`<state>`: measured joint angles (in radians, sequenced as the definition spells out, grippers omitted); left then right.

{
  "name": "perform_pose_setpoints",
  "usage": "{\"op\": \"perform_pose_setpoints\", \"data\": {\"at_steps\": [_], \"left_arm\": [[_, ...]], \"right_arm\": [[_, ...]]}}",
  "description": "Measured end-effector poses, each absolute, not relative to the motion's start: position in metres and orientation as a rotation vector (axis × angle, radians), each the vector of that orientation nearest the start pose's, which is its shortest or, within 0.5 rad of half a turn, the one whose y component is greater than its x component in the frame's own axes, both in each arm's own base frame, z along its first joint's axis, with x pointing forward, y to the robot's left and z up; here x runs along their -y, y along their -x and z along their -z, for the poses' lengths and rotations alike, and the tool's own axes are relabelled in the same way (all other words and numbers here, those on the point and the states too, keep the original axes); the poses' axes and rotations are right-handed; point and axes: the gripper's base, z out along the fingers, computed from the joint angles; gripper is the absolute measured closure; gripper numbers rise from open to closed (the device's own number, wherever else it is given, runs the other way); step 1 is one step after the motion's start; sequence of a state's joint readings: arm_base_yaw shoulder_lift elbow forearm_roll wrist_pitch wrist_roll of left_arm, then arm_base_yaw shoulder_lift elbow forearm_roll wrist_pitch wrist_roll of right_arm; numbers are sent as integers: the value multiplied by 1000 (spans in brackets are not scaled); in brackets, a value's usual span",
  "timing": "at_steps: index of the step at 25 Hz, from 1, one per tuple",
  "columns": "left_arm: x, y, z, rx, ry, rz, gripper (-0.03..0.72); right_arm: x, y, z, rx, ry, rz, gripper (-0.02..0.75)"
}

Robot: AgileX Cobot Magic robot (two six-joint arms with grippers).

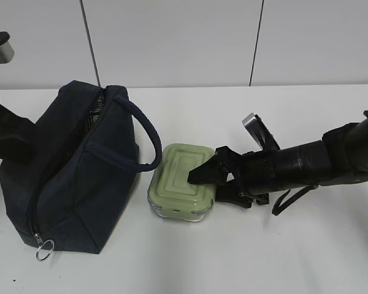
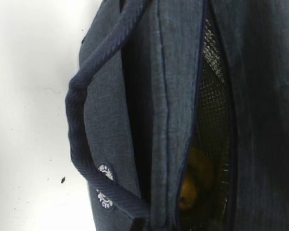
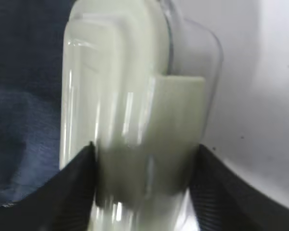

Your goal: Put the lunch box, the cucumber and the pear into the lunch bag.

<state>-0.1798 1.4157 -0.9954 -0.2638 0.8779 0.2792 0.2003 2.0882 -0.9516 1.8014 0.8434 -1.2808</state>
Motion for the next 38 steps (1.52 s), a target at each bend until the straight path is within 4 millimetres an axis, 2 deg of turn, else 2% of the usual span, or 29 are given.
{"op": "perform_pose_setpoints", "data": {"at_steps": [2,4,9,12,16,20,24,27,30,33,38], "left_arm": [[67,-264,-264,-2721,-449,298,683],[67,-264,-264,-2722,-449,298,683],[66,-264,-264,-2722,-449,298,683],[66,-264,-264,-2722,-450,297,683],[66,-264,-264,-2722,-450,297,683],[66,-264,-264,-2722,-450,296,683],[66,-264,-264,-2722,-451,295,683],[66,-264,-264,-2722,-452,293,683],[66,-264,-264,-2722,-452,292,683],[66,-264,-264,-2722,-452,292,683],[66,-264,-264,-2722,-452,292,683]], "right_arm": [[-137,-341,-99,-2446,-110,-1366,347],[-138,-341,-100,-2444,-112,-1377,404],[-135,-342,-103,-2437,-115,-1371,404],[-123,-345,-116,-2419,-91,-1299,404],[-103,-348,-159,-2311,-53,-1223,405],[-103,-345,-209,-2181,40,-1211,405],[-126,-351,-248,-2085,150,-1269,405],[-155,-358,-275,-2013,250,-1307,405],[-188,-362,-291,-1968,322,-1310,405],[-216,-369,-291,-1958,359,-1317,405],[-246,-385,-269,-1990,354,-1328,405]]}}
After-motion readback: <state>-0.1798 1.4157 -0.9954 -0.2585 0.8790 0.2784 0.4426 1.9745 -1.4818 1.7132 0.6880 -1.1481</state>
